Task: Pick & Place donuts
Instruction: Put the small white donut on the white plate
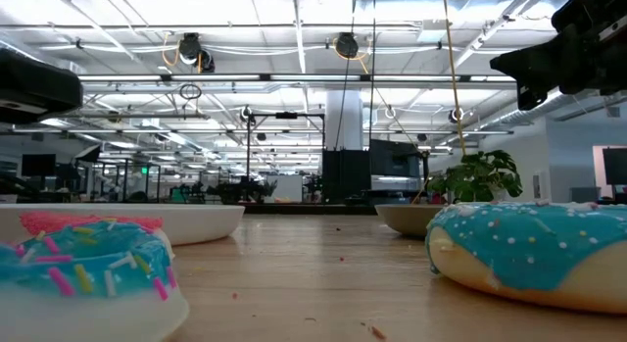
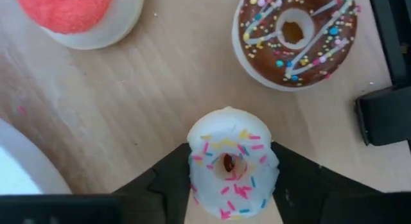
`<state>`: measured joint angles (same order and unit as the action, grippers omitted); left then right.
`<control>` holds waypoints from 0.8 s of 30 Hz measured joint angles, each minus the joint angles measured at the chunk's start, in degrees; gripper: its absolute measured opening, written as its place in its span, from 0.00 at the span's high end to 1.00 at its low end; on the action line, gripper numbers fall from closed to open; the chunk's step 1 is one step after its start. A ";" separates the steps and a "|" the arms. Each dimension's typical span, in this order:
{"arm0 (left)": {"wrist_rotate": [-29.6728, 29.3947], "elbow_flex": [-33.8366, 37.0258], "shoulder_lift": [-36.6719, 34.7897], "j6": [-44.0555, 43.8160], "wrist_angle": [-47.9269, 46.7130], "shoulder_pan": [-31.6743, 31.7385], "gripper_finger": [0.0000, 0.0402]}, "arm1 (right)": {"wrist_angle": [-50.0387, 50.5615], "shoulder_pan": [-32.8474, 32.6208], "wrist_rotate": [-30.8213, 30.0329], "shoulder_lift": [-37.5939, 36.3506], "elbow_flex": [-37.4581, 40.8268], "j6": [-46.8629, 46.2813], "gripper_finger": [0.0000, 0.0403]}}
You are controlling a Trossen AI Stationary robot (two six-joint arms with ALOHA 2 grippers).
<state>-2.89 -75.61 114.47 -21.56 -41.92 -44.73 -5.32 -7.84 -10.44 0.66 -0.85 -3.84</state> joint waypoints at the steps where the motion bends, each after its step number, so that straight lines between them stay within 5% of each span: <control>1: -0.28 0.06 -0.22 0.04 -0.20 0.04 0.56 | 0.00 -0.02 0.00 -0.02 0.00 0.00 1.00; 13: -3.25 0.11 -8.32 -2.90 -4.43 1.84 0.52 | 0.02 -0.02 0.00 0.01 -0.02 0.02 1.00; 24: -10.73 0.08 -20.93 -4.01 -20.76 9.48 0.46 | 0.03 -0.02 0.00 0.01 -0.02 0.02 1.00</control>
<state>-13.62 -75.53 93.54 -25.57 -62.68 -35.25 -5.29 -7.86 -10.44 0.67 -0.86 -3.81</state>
